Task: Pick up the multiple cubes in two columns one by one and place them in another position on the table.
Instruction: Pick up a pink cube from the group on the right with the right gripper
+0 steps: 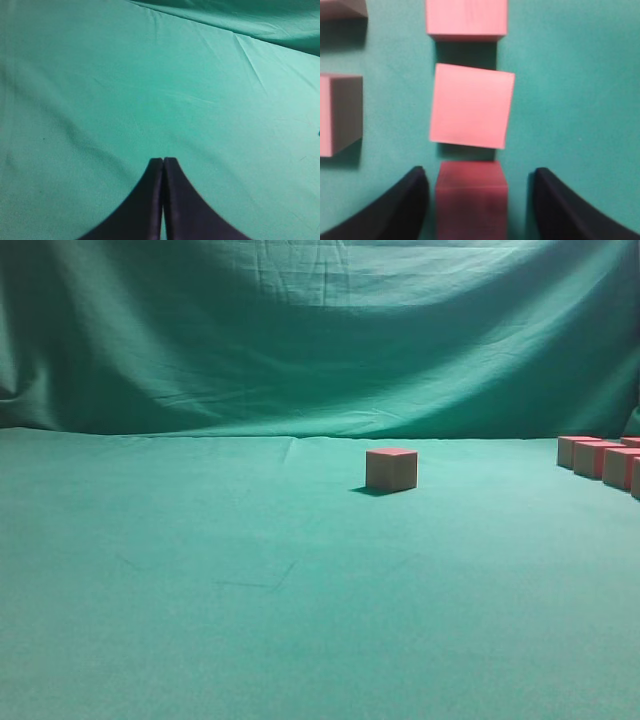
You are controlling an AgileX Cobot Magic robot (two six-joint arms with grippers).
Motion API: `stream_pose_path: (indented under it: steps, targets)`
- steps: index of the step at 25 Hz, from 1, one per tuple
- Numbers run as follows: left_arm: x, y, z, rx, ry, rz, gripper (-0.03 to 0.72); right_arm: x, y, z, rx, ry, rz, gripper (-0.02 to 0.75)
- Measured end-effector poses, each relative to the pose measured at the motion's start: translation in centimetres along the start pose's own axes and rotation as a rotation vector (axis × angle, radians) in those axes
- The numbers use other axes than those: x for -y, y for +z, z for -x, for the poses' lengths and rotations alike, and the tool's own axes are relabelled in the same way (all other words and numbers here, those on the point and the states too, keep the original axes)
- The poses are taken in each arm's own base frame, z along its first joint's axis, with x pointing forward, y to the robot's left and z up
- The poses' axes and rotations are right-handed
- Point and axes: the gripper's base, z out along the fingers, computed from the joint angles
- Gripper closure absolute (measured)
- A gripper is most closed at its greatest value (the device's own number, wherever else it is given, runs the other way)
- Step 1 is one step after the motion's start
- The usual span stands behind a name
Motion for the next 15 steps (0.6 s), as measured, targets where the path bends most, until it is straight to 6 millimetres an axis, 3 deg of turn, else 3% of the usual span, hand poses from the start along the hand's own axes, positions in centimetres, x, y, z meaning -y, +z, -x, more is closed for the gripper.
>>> stream_pose_path:
  steps: [3,10,15]
  targets:
    - [0.0,0.0,0.0,0.0,0.0,0.0,0.688,0.0,0.0,-0.2,-0.017,0.0,-0.002,0.477]
    - [0.0,0.0,0.0,0.0,0.0,0.0,0.688,0.0,-0.6,-0.6,-0.113,0.015,-0.003,0.472]
    - [0.0,0.0,0.0,0.0,0.0,0.0,0.688,-0.1,-4.5,0.0,-0.104,0.034,0.036,0.472]
